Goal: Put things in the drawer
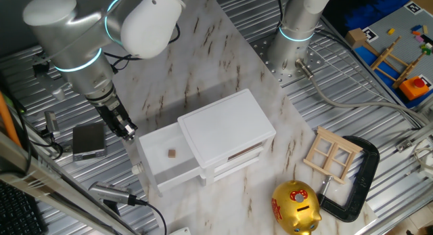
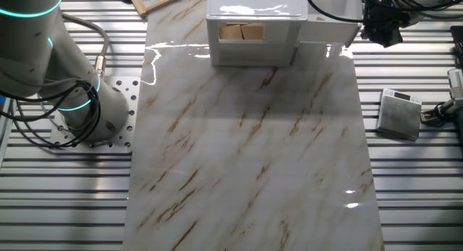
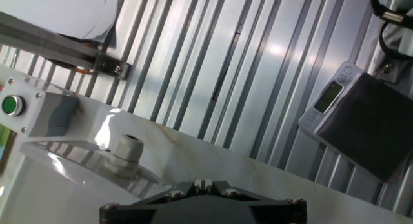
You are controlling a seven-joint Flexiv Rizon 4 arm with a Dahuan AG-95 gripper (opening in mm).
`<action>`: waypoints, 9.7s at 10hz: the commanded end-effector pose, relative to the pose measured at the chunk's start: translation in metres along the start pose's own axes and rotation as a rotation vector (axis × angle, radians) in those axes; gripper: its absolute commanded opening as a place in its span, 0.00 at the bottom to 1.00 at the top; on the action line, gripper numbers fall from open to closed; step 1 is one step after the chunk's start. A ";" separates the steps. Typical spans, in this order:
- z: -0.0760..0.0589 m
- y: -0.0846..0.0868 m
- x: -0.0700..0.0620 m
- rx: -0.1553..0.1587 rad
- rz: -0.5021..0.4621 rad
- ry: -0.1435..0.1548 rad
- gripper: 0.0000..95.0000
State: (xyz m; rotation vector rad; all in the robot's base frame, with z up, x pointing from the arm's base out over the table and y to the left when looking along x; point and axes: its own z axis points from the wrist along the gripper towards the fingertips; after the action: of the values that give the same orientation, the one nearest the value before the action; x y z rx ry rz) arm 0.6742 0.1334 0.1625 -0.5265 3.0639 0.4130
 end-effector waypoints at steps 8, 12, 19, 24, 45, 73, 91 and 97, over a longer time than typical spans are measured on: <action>-0.001 -0.001 0.010 -0.009 0.007 0.025 0.00; 0.000 -0.001 0.010 -0.011 0.001 0.020 0.00; -0.003 -0.004 0.007 -0.048 0.022 0.002 0.00; -0.013 -0.017 -0.002 -0.055 -0.001 -0.014 0.00; 0.010 0.000 -0.011 -0.066 0.097 -0.004 0.00; 0.012 -0.001 -0.004 -0.034 0.012 0.074 0.00; 0.012 -0.001 -0.004 0.009 -0.049 -0.056 0.00; 0.008 -0.001 -0.004 0.011 -0.057 -0.057 0.00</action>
State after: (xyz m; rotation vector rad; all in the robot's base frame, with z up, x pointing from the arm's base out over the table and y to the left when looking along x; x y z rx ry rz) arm 0.6776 0.1346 0.1561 -0.5854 2.9881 0.3965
